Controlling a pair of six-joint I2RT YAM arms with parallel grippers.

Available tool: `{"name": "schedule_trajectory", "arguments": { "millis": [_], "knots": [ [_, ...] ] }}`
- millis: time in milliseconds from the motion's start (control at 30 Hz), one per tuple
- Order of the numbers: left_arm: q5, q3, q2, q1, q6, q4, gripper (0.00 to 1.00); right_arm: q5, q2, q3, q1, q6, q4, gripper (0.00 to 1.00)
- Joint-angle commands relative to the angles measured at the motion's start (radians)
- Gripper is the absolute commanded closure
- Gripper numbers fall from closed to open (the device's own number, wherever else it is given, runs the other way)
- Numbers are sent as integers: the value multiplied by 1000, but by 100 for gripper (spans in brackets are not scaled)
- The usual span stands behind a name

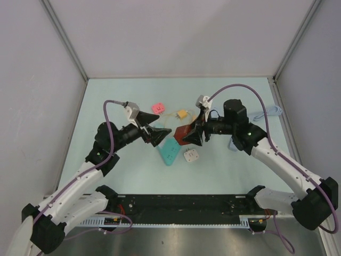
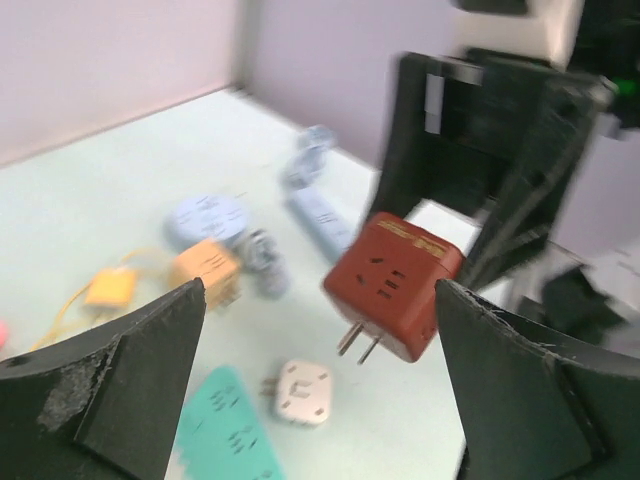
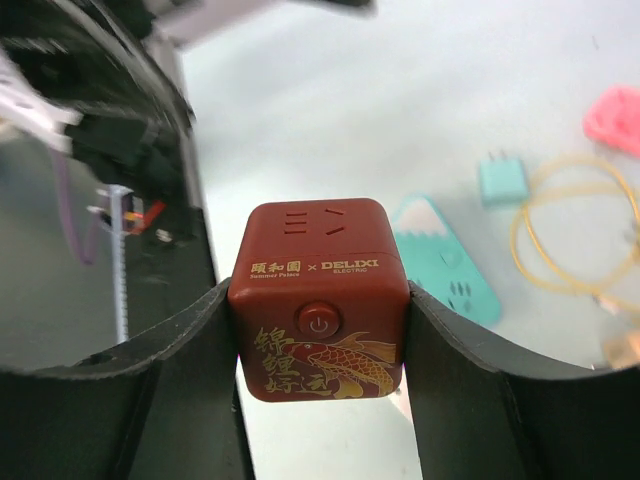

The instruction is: Insert the plug

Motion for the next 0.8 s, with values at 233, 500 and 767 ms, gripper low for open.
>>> {"name": "schedule_trajectory", "arguments": {
  "millis": [233, 500, 767],
  "knots": [
    [-495, -17, 61, 48, -132, -369, 0, 374, 257, 122, 74, -176, -187, 100],
    [-545, 27, 223, 48, -186, -453, 1, 406, 406, 159, 78, -230, -144, 100],
    [-505, 64, 394, 48, -210, -464, 5, 400, 484, 193, 80, -274, -144, 100]
  ]
}}
